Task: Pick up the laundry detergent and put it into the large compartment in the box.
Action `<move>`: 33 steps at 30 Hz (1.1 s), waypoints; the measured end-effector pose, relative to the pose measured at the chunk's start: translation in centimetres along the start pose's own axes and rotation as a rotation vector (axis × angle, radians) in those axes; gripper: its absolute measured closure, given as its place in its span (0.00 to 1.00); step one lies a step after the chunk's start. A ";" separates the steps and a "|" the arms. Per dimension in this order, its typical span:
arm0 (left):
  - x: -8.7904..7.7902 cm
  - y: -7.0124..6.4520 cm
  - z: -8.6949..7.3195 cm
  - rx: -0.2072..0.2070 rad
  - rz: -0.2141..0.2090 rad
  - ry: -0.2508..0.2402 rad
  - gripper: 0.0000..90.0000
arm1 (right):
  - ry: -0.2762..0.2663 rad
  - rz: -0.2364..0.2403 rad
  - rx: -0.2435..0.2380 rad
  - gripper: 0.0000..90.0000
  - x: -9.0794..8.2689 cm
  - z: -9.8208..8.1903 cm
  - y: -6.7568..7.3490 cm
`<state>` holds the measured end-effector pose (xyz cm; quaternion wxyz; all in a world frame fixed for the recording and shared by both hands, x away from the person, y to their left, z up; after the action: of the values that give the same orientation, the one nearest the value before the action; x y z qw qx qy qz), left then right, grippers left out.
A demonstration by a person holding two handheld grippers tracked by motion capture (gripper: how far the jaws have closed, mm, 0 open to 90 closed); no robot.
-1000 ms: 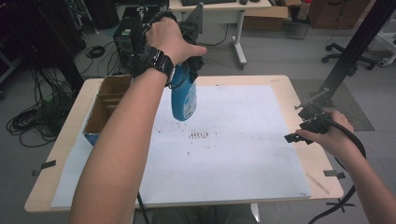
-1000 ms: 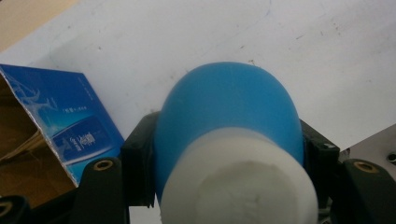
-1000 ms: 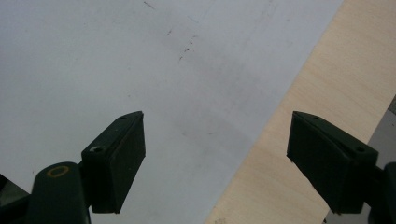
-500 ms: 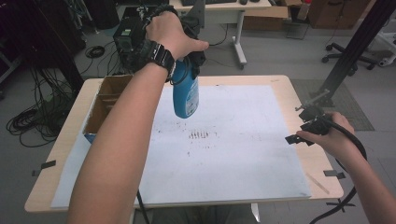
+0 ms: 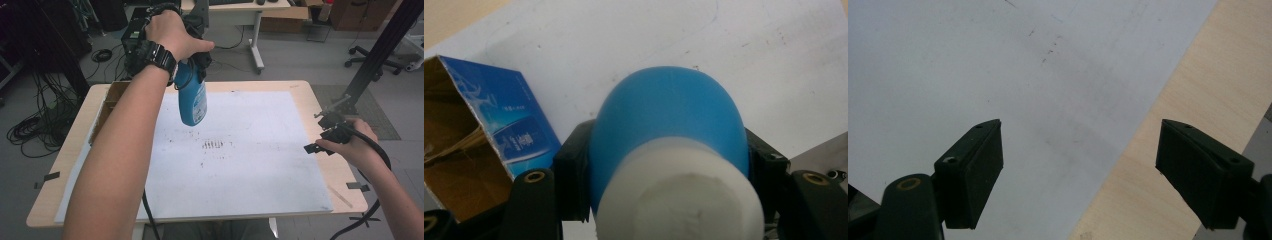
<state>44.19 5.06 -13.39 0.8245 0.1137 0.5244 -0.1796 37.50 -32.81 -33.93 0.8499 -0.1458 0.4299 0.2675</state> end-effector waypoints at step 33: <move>-3.1 8.5 -2.8 -0.187 0.106 -0.033 0.42 | 0.021 -0.019 0.017 0.21 0.6 0.0 -0.6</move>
<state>44.25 14.39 -11.75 0.8485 0.0609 0.5184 -0.0878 38.13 -33.07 -34.38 0.8491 -0.1456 0.4394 0.2544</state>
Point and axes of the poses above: each handheld gripper's, and its own axes: x roughly forward along the jaws, z roughly out of its top, y roughly to its left, the point moved 3 cm from there along x, roughly forward along the jaws, and after that the axes turned 14 degrees about -y, right-handed, at the moved point
